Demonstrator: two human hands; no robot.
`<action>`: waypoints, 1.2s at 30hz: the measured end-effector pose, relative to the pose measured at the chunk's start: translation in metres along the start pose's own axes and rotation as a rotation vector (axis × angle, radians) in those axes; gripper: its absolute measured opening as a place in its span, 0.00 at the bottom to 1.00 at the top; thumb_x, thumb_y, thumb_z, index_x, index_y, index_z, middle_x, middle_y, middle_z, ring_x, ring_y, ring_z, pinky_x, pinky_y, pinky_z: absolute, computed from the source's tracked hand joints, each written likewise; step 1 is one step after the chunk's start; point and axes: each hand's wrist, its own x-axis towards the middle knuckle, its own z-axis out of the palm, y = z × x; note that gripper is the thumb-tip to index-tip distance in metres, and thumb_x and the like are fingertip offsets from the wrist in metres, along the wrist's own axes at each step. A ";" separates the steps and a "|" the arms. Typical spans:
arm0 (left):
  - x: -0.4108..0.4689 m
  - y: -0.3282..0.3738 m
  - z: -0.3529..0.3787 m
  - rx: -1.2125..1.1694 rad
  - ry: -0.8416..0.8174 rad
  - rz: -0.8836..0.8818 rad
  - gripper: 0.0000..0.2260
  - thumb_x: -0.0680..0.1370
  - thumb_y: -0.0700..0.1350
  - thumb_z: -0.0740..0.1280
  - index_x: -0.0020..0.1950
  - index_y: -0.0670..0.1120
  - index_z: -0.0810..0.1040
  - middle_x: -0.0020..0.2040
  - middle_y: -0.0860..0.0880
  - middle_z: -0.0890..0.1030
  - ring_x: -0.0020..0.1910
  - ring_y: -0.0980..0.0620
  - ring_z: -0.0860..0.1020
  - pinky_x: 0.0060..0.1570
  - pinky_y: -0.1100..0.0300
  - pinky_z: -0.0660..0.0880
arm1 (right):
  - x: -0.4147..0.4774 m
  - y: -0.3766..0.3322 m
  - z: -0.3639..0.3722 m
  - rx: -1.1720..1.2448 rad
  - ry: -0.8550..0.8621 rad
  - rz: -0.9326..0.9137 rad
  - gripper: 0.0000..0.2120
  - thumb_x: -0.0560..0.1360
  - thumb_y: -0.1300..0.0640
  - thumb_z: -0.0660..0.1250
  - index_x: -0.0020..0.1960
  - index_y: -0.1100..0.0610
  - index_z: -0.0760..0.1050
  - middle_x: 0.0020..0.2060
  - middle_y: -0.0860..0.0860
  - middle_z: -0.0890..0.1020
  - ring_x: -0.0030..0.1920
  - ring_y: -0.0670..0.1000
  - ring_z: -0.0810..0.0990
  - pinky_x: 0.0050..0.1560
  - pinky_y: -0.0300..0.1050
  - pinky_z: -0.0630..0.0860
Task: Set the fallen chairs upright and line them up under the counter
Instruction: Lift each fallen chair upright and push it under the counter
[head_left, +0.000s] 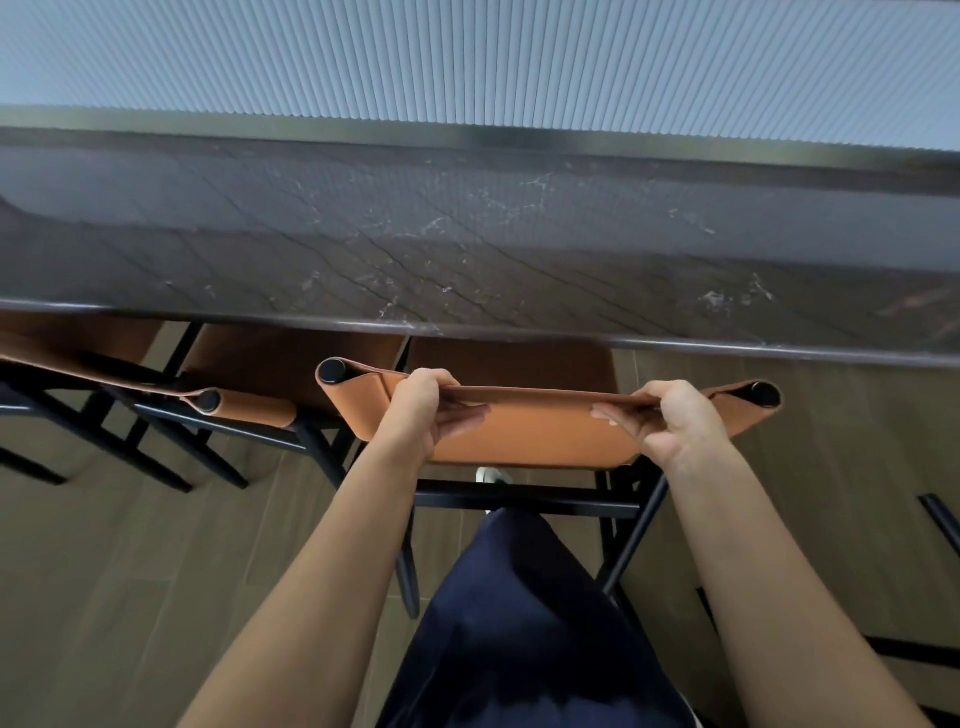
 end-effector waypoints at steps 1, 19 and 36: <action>-0.001 -0.002 -0.001 -0.001 -0.004 -0.005 0.08 0.77 0.34 0.55 0.43 0.33 0.73 0.35 0.35 0.82 0.35 0.42 0.83 0.32 0.57 0.82 | -0.002 0.002 -0.002 -0.002 0.000 -0.003 0.05 0.76 0.74 0.56 0.48 0.68 0.68 0.47 0.70 0.74 0.42 0.72 0.79 0.29 0.54 0.82; 0.063 -0.047 0.011 -0.207 0.100 -0.056 0.07 0.79 0.29 0.56 0.55 0.36 0.69 0.52 0.31 0.77 0.42 0.36 0.79 0.45 0.47 0.76 | 0.078 0.032 -0.023 0.070 0.012 -0.012 0.12 0.77 0.78 0.53 0.48 0.62 0.67 0.49 0.62 0.74 0.44 0.62 0.77 0.48 0.64 0.77; 0.109 -0.046 0.029 -0.243 0.285 -0.070 0.08 0.74 0.32 0.58 0.51 0.37 0.72 0.48 0.37 0.78 0.44 0.38 0.82 0.41 0.52 0.82 | 0.114 0.012 -0.014 0.033 0.097 0.062 0.17 0.75 0.77 0.55 0.61 0.65 0.67 0.59 0.68 0.73 0.60 0.68 0.76 0.44 0.61 0.78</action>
